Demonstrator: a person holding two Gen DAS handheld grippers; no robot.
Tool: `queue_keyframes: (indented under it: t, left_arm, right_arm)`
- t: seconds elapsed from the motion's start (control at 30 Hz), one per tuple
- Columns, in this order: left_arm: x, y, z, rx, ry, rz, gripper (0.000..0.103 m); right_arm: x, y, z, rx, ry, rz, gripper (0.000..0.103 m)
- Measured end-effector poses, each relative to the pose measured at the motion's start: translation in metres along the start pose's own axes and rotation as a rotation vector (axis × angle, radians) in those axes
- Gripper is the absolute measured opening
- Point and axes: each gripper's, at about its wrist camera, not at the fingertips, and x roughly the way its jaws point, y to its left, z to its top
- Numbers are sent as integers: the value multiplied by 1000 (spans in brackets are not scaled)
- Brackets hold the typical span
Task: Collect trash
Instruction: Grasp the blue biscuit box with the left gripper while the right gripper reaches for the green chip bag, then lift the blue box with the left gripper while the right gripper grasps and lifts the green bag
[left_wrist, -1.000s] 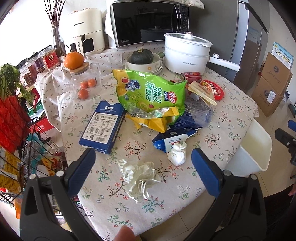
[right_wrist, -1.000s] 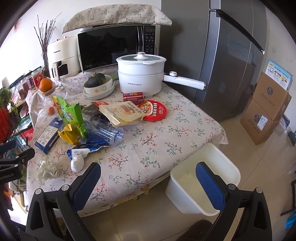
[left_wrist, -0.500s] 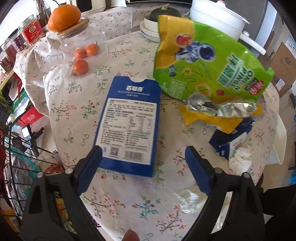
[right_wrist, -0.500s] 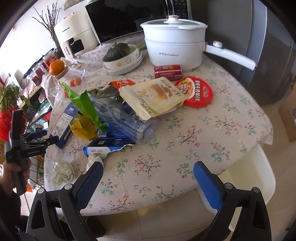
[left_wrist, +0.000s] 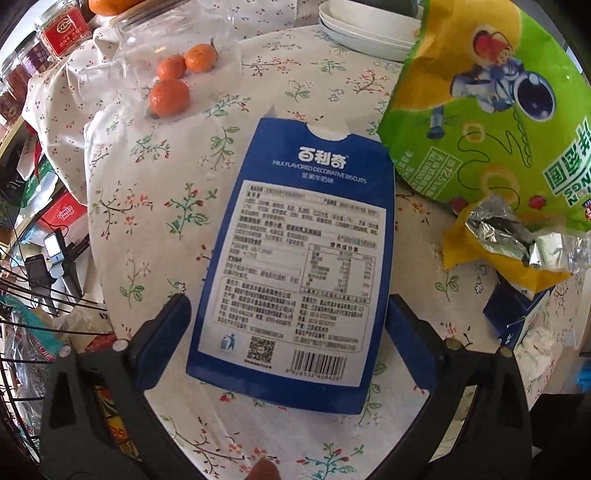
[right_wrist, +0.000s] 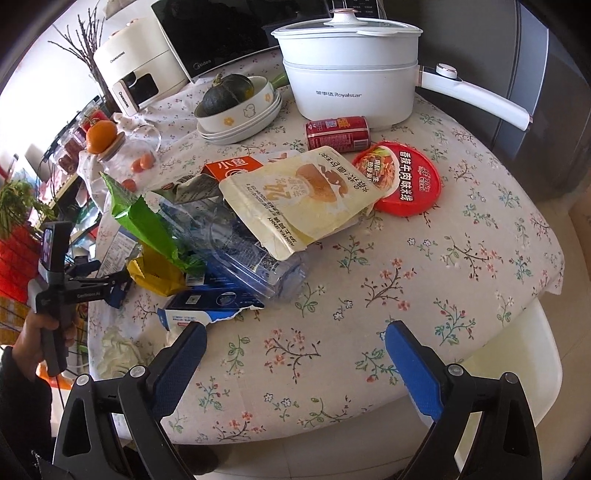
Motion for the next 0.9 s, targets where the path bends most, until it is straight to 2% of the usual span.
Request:
queue_keyframes:
  t: [0.17, 0.27, 0.4, 0.5, 0.6, 0.8, 0.9]
  left_arm:
    - [-1, 1, -3, -24, -17, 5, 99]
    - [-6, 8, -8, -99, -14, -25, 98]
    - [-32, 15, -15, -186, -57, -78, 97]
    - [-58, 18, -21, -213, -106, -82, 96]
    - [-77, 18, -29, -242, -134, -92, 96]
    - [-106, 23, -48, -331, -195, -150, 96]
    - [-119, 21, -54, -320, -241, -132, 96]
  right_arm:
    - [-2, -1, 2, 1, -3, 10, 98]
    - [-6, -3, 6, 0, -3, 18, 98]
    - [-9, -12, 13, 49, -16, 10, 98]
    - [-11, -10, 20, 67, -31, 16, 98]
    - [-15, 5, 27, 38, -49, 36, 98]
    - [-8, 50, 43, -50, -75, 181, 97]
    - [-1, 81, 51, -138, -70, 203, 92]
